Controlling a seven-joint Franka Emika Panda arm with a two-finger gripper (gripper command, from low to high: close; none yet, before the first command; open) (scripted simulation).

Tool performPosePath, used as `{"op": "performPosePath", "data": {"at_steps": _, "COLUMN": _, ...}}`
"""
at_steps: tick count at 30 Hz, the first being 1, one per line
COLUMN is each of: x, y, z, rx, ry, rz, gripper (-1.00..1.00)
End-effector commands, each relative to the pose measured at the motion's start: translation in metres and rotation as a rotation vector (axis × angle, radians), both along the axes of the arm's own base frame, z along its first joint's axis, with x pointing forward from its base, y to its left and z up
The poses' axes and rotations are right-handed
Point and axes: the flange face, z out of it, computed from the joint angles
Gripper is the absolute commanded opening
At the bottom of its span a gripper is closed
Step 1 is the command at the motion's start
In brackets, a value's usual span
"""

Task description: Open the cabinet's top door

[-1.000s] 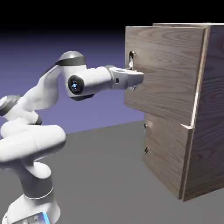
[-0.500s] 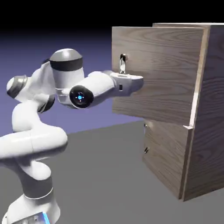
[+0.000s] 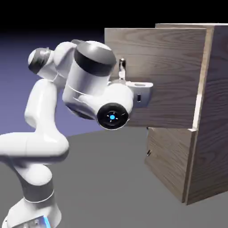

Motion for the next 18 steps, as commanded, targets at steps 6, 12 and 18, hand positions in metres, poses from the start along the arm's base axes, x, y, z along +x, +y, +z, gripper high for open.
{"op": "performPosePath", "data": {"at_steps": 6, "x": 0.007, "y": -0.044, "z": 0.0, "rx": 0.0, "ry": 0.0, "rz": 0.149, "gripper": -1.0}}
{"op": "performPosePath", "data": {"at_steps": 12, "x": 0.018, "y": -0.082, "z": 0.0, "rx": 0.0, "ry": 0.0, "rz": 0.28, "gripper": -1.0}}
{"op": "performPosePath", "data": {"at_steps": 18, "x": 0.028, "y": -0.105, "z": 0.0, "rx": 0.0, "ry": 0.0, "rz": 0.364, "gripper": 1.0}}
